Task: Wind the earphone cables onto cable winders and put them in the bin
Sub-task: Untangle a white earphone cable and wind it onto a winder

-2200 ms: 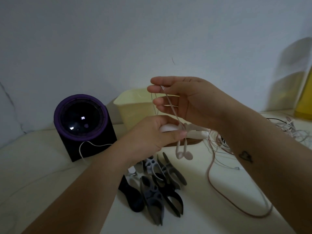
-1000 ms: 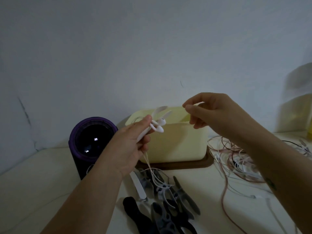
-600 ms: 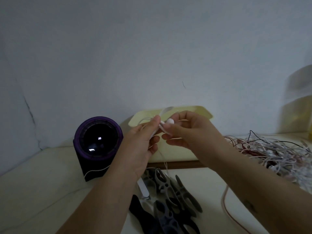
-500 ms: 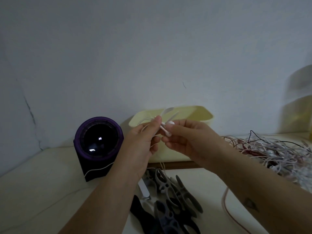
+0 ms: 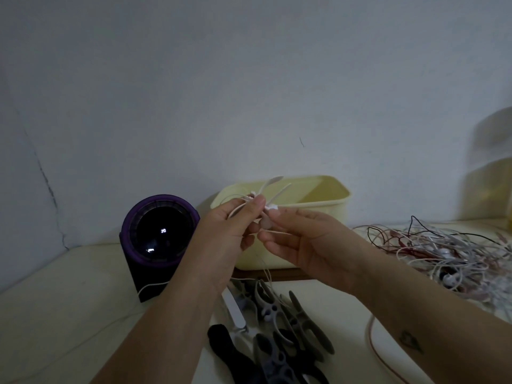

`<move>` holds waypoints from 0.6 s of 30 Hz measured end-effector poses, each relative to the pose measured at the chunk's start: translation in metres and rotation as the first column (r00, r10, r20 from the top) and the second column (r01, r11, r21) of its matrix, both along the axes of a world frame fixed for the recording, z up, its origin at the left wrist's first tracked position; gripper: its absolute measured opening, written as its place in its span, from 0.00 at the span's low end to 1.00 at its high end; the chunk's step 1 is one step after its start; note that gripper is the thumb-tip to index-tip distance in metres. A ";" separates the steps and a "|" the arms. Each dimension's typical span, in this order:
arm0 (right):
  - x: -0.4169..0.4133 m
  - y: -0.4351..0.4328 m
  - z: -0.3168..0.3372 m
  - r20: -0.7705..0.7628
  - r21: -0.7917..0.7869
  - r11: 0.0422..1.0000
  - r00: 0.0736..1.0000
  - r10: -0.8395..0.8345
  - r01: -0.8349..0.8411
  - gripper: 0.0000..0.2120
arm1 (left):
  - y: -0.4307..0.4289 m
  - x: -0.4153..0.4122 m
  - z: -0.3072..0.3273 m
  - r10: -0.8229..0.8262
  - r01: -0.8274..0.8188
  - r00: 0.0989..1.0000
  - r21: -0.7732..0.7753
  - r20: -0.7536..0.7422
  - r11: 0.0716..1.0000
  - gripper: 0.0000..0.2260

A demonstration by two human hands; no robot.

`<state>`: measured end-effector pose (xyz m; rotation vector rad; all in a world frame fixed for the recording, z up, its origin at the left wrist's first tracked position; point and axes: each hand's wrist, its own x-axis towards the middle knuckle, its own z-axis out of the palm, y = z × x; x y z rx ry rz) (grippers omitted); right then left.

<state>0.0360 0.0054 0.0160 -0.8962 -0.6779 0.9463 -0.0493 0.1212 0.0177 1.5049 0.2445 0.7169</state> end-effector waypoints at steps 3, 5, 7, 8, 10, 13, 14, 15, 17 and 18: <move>0.000 -0.001 -0.002 0.083 0.027 0.997 0.994 -0.075 0.073 0.13 | 0.001 -0.001 0.001 -0.010 0.010 1.000 -0.020 0.015 1.000 0.13; -0.002 0.000 -0.003 0.098 0.040 0.995 0.991 -0.093 0.089 0.10 | 0.000 -0.001 0.001 -0.019 0.019 0.999 -0.024 0.027 1.000 0.14; -0.003 0.001 -0.005 0.095 0.054 0.992 0.988 -0.121 0.116 0.08 | -0.002 0.000 0.001 -0.023 0.024 0.999 -0.037 0.036 0.999 0.13; -0.003 0.002 -0.005 0.101 0.062 0.988 0.984 -0.145 0.139 0.09 | -0.003 0.000 0.001 -0.028 0.030 0.999 -0.048 0.040 0.998 0.12; -0.004 0.002 -0.005 0.129 0.081 0.980 0.973 -0.191 0.181 0.12 | -0.004 0.001 0.000 -0.044 0.047 0.998 -0.068 0.052 0.997 0.10; -0.006 0.003 -0.005 0.169 0.104 0.967 0.954 -0.246 0.231 0.17 | -0.005 0.002 0.000 -0.051 0.054 0.997 -0.064 0.057 0.997 0.11; -0.006 0.003 -0.005 0.174 0.110 0.964 0.950 -0.260 0.244 0.18 | -0.005 0.002 0.000 -0.051 0.054 0.997 -0.054 0.056 0.997 0.12; -0.007 0.004 -0.006 0.175 0.115 0.960 0.946 -0.273 0.255 0.19 | -0.006 0.002 -0.001 -0.048 0.051 0.997 -0.044 0.052 0.998 0.13; -0.007 0.004 -0.007 0.179 0.121 0.954 0.939 -0.293 0.275 0.20 | -0.006 0.002 -0.002 -0.040 0.041 0.998 -0.031 0.046 0.999 0.13; -0.006 0.004 -0.008 0.193 0.121 0.951 0.932 -0.305 0.286 0.20 | -0.007 0.003 -0.002 -0.033 0.034 0.999 -0.027 0.043 0.999 0.12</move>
